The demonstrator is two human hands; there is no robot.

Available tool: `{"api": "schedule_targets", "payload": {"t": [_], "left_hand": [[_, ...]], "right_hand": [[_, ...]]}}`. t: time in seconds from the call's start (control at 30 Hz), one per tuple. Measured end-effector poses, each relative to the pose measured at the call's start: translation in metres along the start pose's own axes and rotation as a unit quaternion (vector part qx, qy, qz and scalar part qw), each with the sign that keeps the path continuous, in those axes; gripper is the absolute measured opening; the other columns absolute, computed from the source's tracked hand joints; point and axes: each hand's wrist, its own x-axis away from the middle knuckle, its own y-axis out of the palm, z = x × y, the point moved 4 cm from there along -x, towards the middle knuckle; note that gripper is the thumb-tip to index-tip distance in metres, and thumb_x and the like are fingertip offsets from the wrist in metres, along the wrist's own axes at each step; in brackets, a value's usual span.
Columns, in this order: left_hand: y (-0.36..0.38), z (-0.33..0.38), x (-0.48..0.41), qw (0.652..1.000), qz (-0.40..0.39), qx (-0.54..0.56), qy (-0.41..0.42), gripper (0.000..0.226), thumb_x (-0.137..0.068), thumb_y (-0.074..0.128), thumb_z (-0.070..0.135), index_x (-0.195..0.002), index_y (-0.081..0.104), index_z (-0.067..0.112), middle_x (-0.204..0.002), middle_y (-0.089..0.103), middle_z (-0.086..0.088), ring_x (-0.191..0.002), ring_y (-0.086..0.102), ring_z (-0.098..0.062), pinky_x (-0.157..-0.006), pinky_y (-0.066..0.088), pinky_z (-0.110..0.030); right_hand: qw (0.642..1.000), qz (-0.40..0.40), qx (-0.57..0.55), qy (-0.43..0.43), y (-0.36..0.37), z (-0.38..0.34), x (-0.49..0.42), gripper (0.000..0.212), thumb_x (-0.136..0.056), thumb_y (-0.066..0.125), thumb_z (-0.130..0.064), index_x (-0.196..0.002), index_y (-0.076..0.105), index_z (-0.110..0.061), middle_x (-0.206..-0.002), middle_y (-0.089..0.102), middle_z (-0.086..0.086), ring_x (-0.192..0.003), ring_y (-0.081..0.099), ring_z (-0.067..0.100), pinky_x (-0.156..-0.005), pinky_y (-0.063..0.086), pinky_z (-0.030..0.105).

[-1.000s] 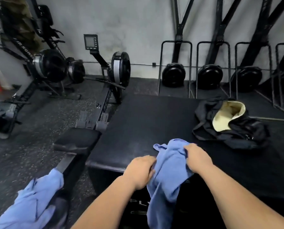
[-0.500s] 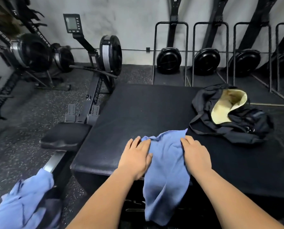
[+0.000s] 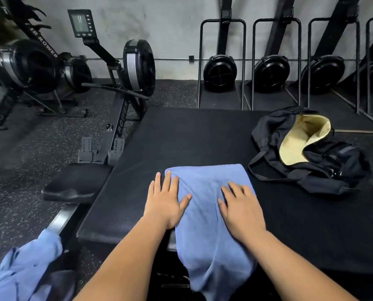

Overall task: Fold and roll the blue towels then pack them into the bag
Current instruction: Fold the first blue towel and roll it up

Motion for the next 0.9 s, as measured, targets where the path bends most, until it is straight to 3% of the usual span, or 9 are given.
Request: {"api": "schedule_targets", "payload": {"t": [0.1, 0.2, 0.47, 0.57, 0.67, 0.77, 0.83, 0.87, 0.9], "left_hand": [[-0.004, -0.008, -0.014, 0.998, 0.010, -0.060, 0.015, 0.082, -0.102, 0.003, 0.071, -0.169, -0.002, 0.024, -0.176, -0.015, 0.001, -0.159, -0.024, -0.033, -0.130, -0.004, -0.050], [-0.013, -0.014, -0.033, 0.992, 0.010, -0.126, 0.021, 0.076, -0.104, 0.000, 0.069, -0.168, -0.002, 0.028, -0.176, -0.013, 0.002, -0.159, -0.025, -0.035, -0.129, -0.006, -0.053], [-0.022, -0.014, -0.068, 0.986, 0.060, -0.147, 0.048, 0.062, -0.109, 0.007, 0.057, -0.163, 0.017, 0.029, -0.176, 0.003, -0.002, -0.161, -0.014, -0.036, -0.129, 0.000, -0.053], [-0.025, -0.014, -0.085, 0.984, 0.097, -0.136, 0.067, 0.049, -0.111, 0.020, 0.051, -0.151, 0.035, 0.027, -0.166, 0.027, -0.003, -0.158, 0.010, -0.038, -0.127, 0.013, -0.052], [-0.027, -0.006, -0.097, 0.969, 0.155, -0.135, 0.139, 0.022, -0.103, 0.048, 0.027, -0.122, 0.058, 0.023, -0.119, 0.055, 0.001, -0.114, 0.049, -0.029, -0.100, 0.040, -0.041], [-0.034, 0.005, -0.102, 0.973, 0.150, -0.121, 0.127, 0.018, -0.083, 0.063, 0.009, -0.095, 0.064, 0.023, -0.088, 0.055, 0.004, -0.077, 0.047, -0.022, -0.075, 0.036, -0.035], [-0.038, 0.020, -0.102, 0.984, 0.145, -0.077, 0.067, 0.010, -0.089, 0.057, 0.015, -0.093, 0.057, 0.023, -0.089, 0.062, 0.005, -0.075, 0.047, -0.022, -0.077, 0.031, -0.035], [-0.036, 0.027, -0.104, 0.988, 0.142, -0.047, 0.044, 0.014, -0.098, 0.047, 0.023, -0.105, 0.058, 0.021, -0.101, 0.068, 0.002, -0.085, 0.055, -0.024, -0.088, 0.035, -0.036], [-0.030, 0.033, -0.105, 0.993, 0.119, -0.019, 0.018, 0.036, -0.106, 0.034, 0.036, -0.128, 0.056, 0.018, -0.123, 0.068, -0.004, -0.110, 0.060, -0.026, -0.107, 0.032, -0.038]], "right_hand": [[0.999, -0.047, 0.006, 0.025, 0.007, 0.009, -0.008, 0.067, -0.106, 0.017, -0.057, -0.161, 0.035, -0.024, -0.171, 0.024, 0.000, -0.153, 0.024, 0.029, -0.124, 0.028, 0.042], [0.996, -0.080, 0.004, 0.027, 0.010, 0.016, -0.026, 0.066, -0.108, 0.014, -0.057, -0.168, 0.013, -0.029, -0.176, 0.001, -0.004, -0.161, -0.002, 0.026, -0.131, 0.008, 0.041], [0.993, -0.105, 0.006, 0.046, 0.013, 0.020, -0.065, 0.071, -0.104, 0.006, -0.064, -0.167, -0.005, -0.032, -0.174, -0.016, -0.006, -0.160, -0.018, 0.022, -0.131, 0.000, 0.042], [0.994, -0.100, 0.009, 0.046, 0.016, 0.021, -0.079, 0.071, -0.104, 0.006, -0.064, -0.167, -0.003, -0.032, -0.174, -0.014, -0.006, -0.161, -0.016, 0.022, -0.131, 0.003, 0.041], [0.994, -0.098, 0.012, 0.053, 0.019, 0.021, -0.094, 0.071, -0.104, 0.006, -0.064, -0.167, -0.003, -0.033, -0.174, -0.013, -0.007, -0.161, -0.015, 0.022, -0.131, 0.004, 0.041], [0.993, -0.099, 0.018, 0.059, 0.023, 0.020, -0.108, 0.070, -0.105, 0.005, -0.062, -0.167, -0.003, -0.032, -0.174, -0.014, -0.006, -0.161, -0.016, 0.023, -0.131, 0.004, 0.042], [0.993, -0.100, 0.015, 0.065, 0.026, 0.020, -0.119, 0.071, -0.105, 0.006, -0.062, -0.168, -0.002, -0.031, -0.175, -0.013, -0.005, -0.161, -0.015, 0.024, -0.131, 0.003, 0.043], [0.993, -0.100, 0.016, 0.068, 0.026, 0.021, -0.125, 0.071, -0.104, 0.007, -0.063, -0.167, -0.001, -0.031, -0.175, -0.012, -0.004, -0.161, -0.014, 0.024, -0.131, 0.003, 0.043], [0.992, -0.102, 0.014, 0.072, 0.028, 0.021, -0.130, 0.071, -0.105, 0.008, -0.063, -0.167, -0.001, -0.031, -0.175, -0.012, -0.003, -0.161, -0.014, 0.025, -0.131, 0.002, 0.044]]}}
